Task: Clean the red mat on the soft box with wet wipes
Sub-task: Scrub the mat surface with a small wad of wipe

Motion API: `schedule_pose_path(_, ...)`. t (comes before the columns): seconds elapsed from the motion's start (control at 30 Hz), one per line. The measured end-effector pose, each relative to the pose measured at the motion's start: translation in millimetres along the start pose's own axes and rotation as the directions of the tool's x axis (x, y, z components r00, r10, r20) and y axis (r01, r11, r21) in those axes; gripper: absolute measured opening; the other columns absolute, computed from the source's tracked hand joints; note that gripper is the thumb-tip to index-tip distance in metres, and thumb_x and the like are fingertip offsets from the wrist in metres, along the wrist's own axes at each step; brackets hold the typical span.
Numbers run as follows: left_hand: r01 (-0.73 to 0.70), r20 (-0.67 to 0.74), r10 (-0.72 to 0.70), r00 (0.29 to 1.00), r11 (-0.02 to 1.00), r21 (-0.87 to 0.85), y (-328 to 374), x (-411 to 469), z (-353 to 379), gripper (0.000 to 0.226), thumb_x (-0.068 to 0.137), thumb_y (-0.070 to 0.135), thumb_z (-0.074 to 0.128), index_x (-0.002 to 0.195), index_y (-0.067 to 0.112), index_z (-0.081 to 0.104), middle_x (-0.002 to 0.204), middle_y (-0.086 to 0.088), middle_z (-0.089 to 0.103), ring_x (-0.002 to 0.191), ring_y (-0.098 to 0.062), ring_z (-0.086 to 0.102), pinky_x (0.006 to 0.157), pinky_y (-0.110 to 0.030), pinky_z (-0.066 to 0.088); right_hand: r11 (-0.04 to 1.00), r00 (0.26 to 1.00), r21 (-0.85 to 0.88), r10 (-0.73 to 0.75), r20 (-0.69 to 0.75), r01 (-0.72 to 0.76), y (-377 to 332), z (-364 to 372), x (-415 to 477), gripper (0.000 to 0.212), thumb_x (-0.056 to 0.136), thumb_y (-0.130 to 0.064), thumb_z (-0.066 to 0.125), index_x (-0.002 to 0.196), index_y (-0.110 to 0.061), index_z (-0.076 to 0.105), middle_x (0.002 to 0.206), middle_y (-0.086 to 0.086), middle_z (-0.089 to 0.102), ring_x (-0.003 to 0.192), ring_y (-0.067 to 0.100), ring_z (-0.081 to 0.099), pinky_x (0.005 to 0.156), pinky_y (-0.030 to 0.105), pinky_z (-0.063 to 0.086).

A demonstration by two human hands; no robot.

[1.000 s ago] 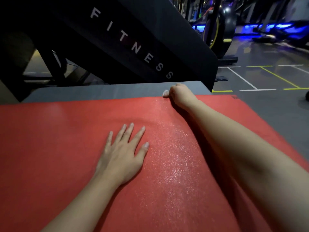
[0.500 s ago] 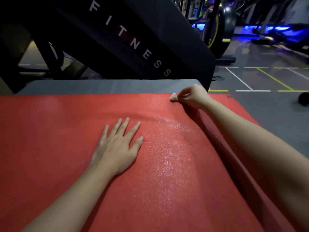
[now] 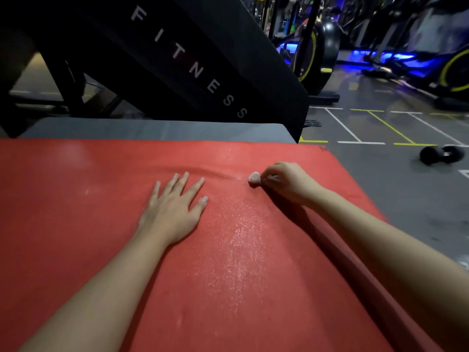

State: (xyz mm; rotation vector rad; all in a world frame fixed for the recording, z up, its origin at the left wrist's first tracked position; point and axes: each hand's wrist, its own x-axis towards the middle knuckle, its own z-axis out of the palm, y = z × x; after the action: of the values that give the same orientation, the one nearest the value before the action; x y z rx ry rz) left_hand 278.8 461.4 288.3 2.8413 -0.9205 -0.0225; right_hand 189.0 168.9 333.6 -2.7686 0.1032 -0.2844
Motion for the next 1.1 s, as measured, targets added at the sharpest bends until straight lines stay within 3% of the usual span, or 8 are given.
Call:
schedule_pose_path(0.1,0.002,0.006,-0.002,1.0,1.0,0.009,-1,1,0,0.064,0.099,0.066,0.01,0.16,0.048,0.005,0.171,0.008,-0.001,0.157,-0.011,-0.007,0.127,-0.049,-0.003,0.997,0.996,0.039,0.072,-0.061,-0.07,-10,7,-12,0.012,0.09,-0.025,0.069,0.097,-0.019,0.076,0.092,0.004,0.068,0.085,0.023,0.064,0.071,0.028,0.042)
schedule_pose_path(0.33,-0.006,-0.002,0.006,1.0,1.0,-0.008,-1,0,-2,0.063,0.101,0.066,0.013,0.16,0.047,0.007,0.171,0.006,0.0,0.157,-0.013,-0.006,0.127,-0.048,-0.005,0.991,0.959,0.101,0.058,0.277,-0.089,-42,-22,-101,0.007,0.087,-0.026,0.069,0.088,-0.031,0.074,0.069,-0.009,0.065,0.063,0.006,0.054,0.063,0.028,0.042)
schedule_pose_path(0.47,-0.016,0.008,0.016,1.0,1.0,-0.012,0,-1,-2,0.061,0.101,0.066,0.012,0.16,0.048,0.007,0.172,0.004,0.001,0.158,-0.015,-0.005,0.126,-0.049,-0.005,0.979,0.976,0.066,0.196,-0.093,-0.191,-49,2,-113,0.005,0.086,-0.022,0.07,0.086,-0.024,0.074,0.075,-0.005,0.06,0.07,0.01,0.054,0.062,0.022,0.03)
schedule_pose_path(0.53,-0.008,-0.036,0.008,0.999,1.0,-0.019,1,-6,-2,0.058,0.102,0.065,0.018,0.158,0.049,0.019,0.17,-0.002,0.012,0.157,-0.023,0.007,0.127,-0.05,0.001,0.969,0.957,0.112,0.237,-0.17,-0.221,-59,12,-118,0.005,0.086,-0.019,0.07,0.088,-0.019,0.074,0.078,-0.003,0.053,0.072,0.014,0.051,0.062,0.021,0.027)
schedule_pose_path(0.63,0.008,-0.106,-0.004,0.994,0.999,0.035,11,-22,-11,0.049,0.103,0.057,0.033,0.149,0.041,0.037,0.158,-0.01,0.03,0.143,-0.033,0.029,0.121,-0.052,0.017,0.973,0.977,0.098,0.211,-0.017,-0.208,-80,1,-137,0.009,0.088,-0.019,0.069,0.093,-0.018,0.076,0.082,0.002,0.063,0.078,0.019,0.06,0.064,0.025,0.033)
schedule_pose_path(0.77,-0.028,-0.11,0.031,0.993,0.999,0.035,36,-69,-27,0.052,0.098,0.049,0.052,0.147,0.034,0.043,0.148,-0.012,0.04,0.133,-0.035,0.04,0.118,-0.051,0.026,0.968,0.92,0.142,0.141,0.365,-0.205,-111,-25,-187,0.012,0.085,-0.021,0.068,0.094,-0.025,0.076,0.068,-0.007,0.065,0.056,-0.002,0.053,0.058,0.019,0.041)
schedule_pose_path(0.97,-0.049,-0.072,0.043,0.996,0.996,-0.081,57,-162,-34,0.053,0.096,0.05,0.056,0.145,0.032,0.045,0.146,-0.01,0.038,0.132,-0.035,0.04,0.116,-0.045,0.031,0.966,0.961,0.07,0.235,0.149,-0.247,-125,-30,-213,0.015,0.086,-0.025,0.068,0.1,-0.021,0.072,0.079,0.001,0.063,0.071,0.017,0.056,0.063,0.027,0.038)
schedule_pose_path(1.1,-0.045,-0.04,0.041,0.998,0.992,-0.12,56,-203,-29,0.051,0.099,0.056,0.046,0.146,0.034,0.045,0.146,-0.007,0.039,0.135,-0.031,0.037,0.119,-0.043,0.026,0.962,0.944,0.042,0.256,0.21,-0.27,-136,-27,-228,0.015,0.086,-0.027,0.068,0.099,-0.024,0.075,0.089,0.001,0.071,0.082,0.017,0.064,0.068,0.024,0.044)
